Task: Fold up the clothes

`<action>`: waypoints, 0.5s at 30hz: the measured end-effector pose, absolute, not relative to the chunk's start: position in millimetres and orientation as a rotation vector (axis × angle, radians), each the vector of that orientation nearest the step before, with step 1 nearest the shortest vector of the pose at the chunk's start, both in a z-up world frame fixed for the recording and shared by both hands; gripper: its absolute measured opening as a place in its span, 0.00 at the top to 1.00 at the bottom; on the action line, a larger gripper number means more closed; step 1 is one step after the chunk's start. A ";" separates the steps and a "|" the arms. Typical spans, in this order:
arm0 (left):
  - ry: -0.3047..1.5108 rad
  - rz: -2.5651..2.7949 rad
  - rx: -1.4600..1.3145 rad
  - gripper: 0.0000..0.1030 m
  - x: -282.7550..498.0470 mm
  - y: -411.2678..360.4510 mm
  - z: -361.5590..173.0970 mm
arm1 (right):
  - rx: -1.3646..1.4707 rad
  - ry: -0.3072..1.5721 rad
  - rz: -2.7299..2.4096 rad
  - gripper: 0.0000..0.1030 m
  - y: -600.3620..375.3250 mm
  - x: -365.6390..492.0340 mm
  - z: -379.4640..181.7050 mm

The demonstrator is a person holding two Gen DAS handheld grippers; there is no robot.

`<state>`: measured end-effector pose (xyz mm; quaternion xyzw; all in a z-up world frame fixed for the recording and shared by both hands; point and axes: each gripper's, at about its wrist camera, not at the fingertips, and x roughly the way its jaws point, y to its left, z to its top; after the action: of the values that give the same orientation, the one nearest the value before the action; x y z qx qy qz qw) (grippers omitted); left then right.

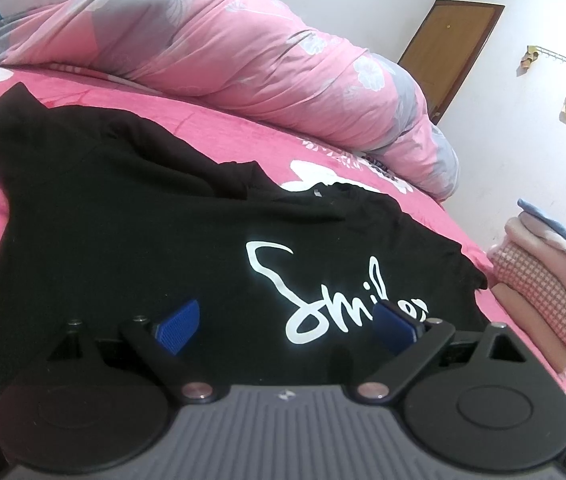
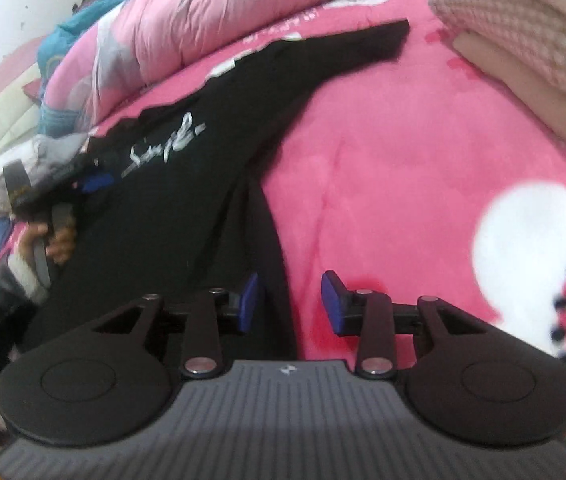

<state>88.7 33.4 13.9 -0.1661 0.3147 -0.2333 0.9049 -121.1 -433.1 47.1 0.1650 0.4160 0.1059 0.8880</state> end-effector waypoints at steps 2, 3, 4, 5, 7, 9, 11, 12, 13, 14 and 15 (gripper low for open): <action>0.650 -0.482 -0.342 0.08 88.4 33.5 14.0 | 0.351 0.860 0.236 0.69 -436.7 -129.1 42.7; 0.651 -0.482 -0.342 0.08 88.5 33.3 13.9 | 0.352 0.855 0.240 0.72 -438.3 -132.4 41.0; 0.651 -0.482 -0.341 0.08 88.3 33.2 13.8 | 0.353 0.850 0.242 0.76 -439.8 -135.8 39.3; 0.650 -0.482 -0.340 0.08 87.9 33.3 13.9 | 0.353 0.834 0.231 0.89 -441.4 -139.6 38.4; 0.650 -0.483 -0.341 0.08 87.5 33.4 14.0 | 0.354 0.801 0.209 0.99 -444.6 -147.4 37.1; 0.651 -0.483 -0.340 0.08 87.3 33.1 14.1 | 0.363 0.731 0.193 1.00 -445.3 -161.6 47.6; 0.651 -0.481 -0.335 0.08 87.0 32.4 14.4 | 0.375 0.656 0.186 1.00 -444.5 -179.9 60.0; 0.650 -0.481 -0.333 0.08 86.9 31.9 14.4 | 0.388 0.643 0.180 1.00 -445.0 -188.7 60.6; 0.650 -0.481 -0.334 0.08 87.0 31.7 14.0 | 0.400 0.632 0.173 1.00 -445.7 -197.0 60.6; 0.650 -0.481 -0.334 0.08 87.1 31.6 13.9 | 0.414 0.644 0.159 1.00 -447.5 -200.1 55.1; 0.651 -0.481 -0.334 0.08 87.2 31.5 13.8 | 0.437 0.661 0.137 1.00 -450.9 -202.0 47.3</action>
<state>87.2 31.5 13.8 -0.1619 0.3150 -0.2330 0.9057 -202.0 -450.9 47.3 0.2125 0.3218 0.0668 0.9203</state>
